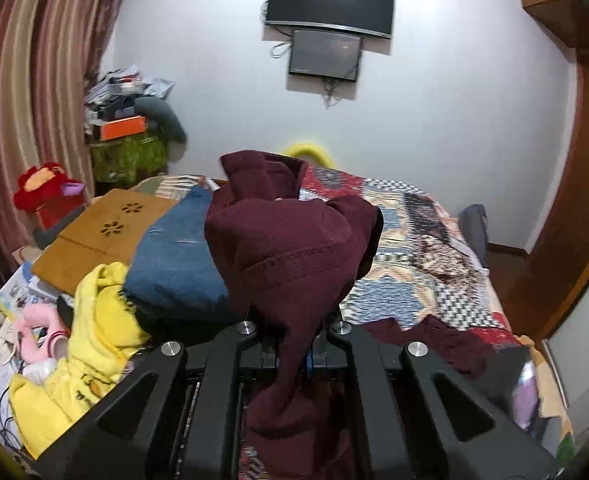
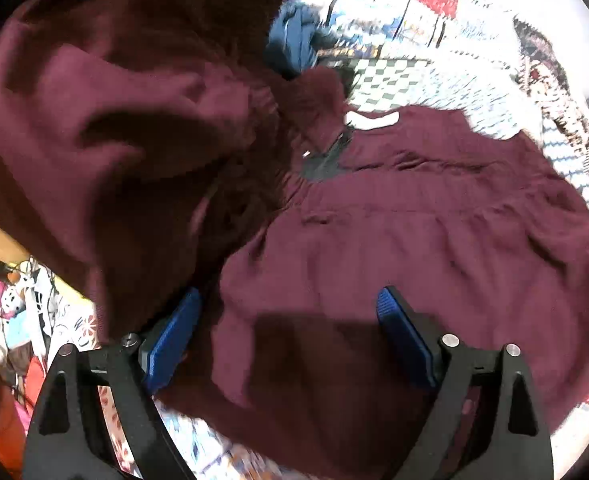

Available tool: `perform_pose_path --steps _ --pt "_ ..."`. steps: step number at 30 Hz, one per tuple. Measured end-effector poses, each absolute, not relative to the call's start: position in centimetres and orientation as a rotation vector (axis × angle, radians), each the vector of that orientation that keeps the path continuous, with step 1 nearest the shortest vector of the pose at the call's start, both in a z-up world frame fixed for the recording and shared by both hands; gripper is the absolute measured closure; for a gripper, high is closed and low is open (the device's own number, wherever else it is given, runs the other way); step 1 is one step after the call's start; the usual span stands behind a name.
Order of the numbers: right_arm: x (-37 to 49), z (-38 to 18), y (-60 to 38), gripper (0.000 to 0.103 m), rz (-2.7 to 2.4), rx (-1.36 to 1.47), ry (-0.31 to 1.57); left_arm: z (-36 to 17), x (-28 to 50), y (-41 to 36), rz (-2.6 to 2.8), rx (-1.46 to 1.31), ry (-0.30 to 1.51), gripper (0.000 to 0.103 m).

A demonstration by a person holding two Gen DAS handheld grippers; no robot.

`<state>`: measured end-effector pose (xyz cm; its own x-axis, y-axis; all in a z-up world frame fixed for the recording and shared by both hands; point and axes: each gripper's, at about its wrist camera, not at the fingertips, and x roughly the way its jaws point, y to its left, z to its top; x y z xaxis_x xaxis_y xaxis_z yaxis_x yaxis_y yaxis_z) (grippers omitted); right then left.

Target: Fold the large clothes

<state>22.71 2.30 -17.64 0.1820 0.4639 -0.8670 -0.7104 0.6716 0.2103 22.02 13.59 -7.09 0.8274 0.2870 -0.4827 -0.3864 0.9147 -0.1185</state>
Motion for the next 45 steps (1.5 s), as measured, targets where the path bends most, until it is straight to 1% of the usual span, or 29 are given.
perform_pose_path --steps 5,8,10,13,15,19,22,23,25,27,28,31,34,35,36,38,41,43,45 --pt "24.7 -15.4 -5.6 0.015 0.683 -0.2 1.043 -6.3 24.4 10.5 0.271 -0.211 0.49 0.097" --pt "25.7 -16.3 -10.7 0.015 0.561 -0.174 1.055 -6.0 26.7 7.8 0.214 -0.213 0.513 0.097" --pt "26.3 -18.3 -12.9 0.015 0.511 -0.138 1.125 -6.0 28.6 5.9 0.183 -0.2 0.537 0.097" --pt "27.3 -21.2 -14.4 0.015 0.523 -0.029 1.222 -6.4 31.3 2.4 0.121 -0.167 0.575 0.097" --pt "27.3 -22.1 -15.2 0.015 0.551 0.031 1.255 -6.6 32.6 0.0 0.087 -0.127 0.593 0.097" --pt "27.0 -22.3 -16.1 0.015 0.563 0.07 1.251 -7.7 34.1 -4.8 -0.001 -0.038 0.638 0.096" --pt "26.5 -21.8 -16.9 0.015 0.548 0.073 1.231 -10.1 34.4 -7.3 -0.051 0.049 0.722 0.095" --pt "25.5 -21.4 -17.9 0.015 0.55 0.08 1.225 -11.1 34.3 -7.9 -0.069 0.077 0.754 0.093" --pt "25.1 -20.8 -18.8 0.015 0.553 0.104 1.212 -12.8 33.7 -8.6 -0.116 0.11 0.818 0.089" --pt "24.7 -20.2 -19.7 0.015 0.54 0.105 1.199 -14.2 33.1 -9.1 -0.158 0.132 0.889 0.081" --pt "24.3 -19.9 -20.0 0.015 0.525 0.093 1.192 -14.7 32.8 -9.3 -0.179 0.144 0.925 0.079" --pt "23.6 -18.8 -21.1 0.015 0.485 0.053 1.157 -14.9 31.4 -9.2 -0.212 0.164 0.962 0.073" --pt "22.8 -17.7 -22.6 0.015 0.464 0.06 1.135 -13.6 30.5 -7.9 -0.267 0.084 0.988 0.062" --pt "22.7 -17.3 -22.7 0.015 0.457 0.063 1.13 -13.0 30.4 -7.4 -0.293 0.038 0.999 0.054" --pt "22.5 -16.8 -23.2 0.015 0.448 0.069 1.121 -12.4 30.3 -6.7 -0.315 0.001 0.996 0.044" --pt "22.5 -15.8 -23.9 0.015 0.434 0.081 1.1 -10.6 29.5 -5.3 -0.342 -0.058 0.947 0.036" --pt "22.7 -13.9 -24.3 0.015 0.432 0.105 1.059 -8.8 28.7 -3.7 -0.272 -0.007 0.865 0.035" --pt "22.6 -12.4 -24.2 0.015 0.438 0.108 1.023 -8.1 28.2 -2.4 -0.208 0.044 0.813 0.031" --pt "22.8 -11.1 -23.7 0.015 0.452 0.106 0.989 -8.3 27.9 -0.9 -0.14 0.095 0.777 0.017"
